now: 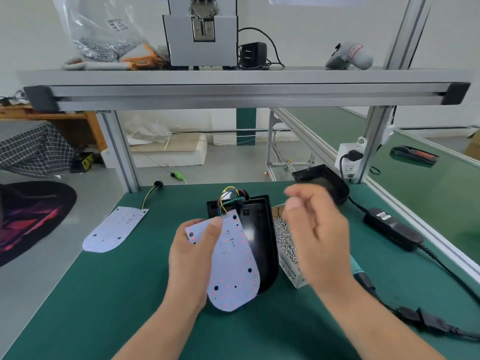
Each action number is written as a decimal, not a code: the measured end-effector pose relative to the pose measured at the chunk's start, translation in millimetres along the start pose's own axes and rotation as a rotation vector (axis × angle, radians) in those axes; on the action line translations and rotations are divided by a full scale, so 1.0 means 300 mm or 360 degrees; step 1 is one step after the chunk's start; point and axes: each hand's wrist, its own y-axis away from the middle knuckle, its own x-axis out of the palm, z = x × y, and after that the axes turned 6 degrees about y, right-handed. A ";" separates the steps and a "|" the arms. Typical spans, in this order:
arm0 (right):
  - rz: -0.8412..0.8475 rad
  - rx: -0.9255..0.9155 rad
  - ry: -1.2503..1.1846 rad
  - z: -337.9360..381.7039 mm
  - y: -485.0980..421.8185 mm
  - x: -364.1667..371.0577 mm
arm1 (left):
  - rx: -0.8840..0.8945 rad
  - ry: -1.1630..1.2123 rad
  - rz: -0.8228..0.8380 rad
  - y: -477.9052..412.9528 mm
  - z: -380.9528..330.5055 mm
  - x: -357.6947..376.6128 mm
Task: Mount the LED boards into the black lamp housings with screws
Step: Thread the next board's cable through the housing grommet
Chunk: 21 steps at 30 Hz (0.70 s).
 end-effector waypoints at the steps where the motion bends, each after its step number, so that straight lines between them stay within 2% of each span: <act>1: 0.0188 -0.0063 0.0138 0.018 0.021 0.020 | 0.0043 -0.0036 -0.0030 0.002 0.005 0.002; 3: 0.0585 -0.0102 0.0486 0.036 0.057 0.073 | 0.0092 -0.0064 -0.0026 0.006 0.017 0.008; 5: 0.0747 -0.0004 0.0574 0.028 0.078 0.107 | 0.0123 0.0008 0.0034 0.012 0.028 0.010; 8: 0.0542 0.0347 0.0061 0.003 0.066 0.107 | 0.0147 0.0248 0.0167 0.027 0.014 0.016; 11: 0.0311 0.0717 -0.0378 -0.019 0.033 0.107 | 0.0008 0.0455 0.0229 0.024 -0.008 0.019; 13: 0.0294 0.0909 -0.0707 -0.017 0.014 0.116 | 0.0011 0.0377 0.0275 0.027 -0.016 0.022; 18: 0.0303 0.1186 -0.1191 0.009 -0.028 0.116 | 0.0023 0.0350 0.0455 0.025 -0.026 0.013; 21: 0.0366 0.1271 -0.1325 0.019 -0.027 0.122 | 0.0021 0.0322 0.0613 0.025 -0.015 0.015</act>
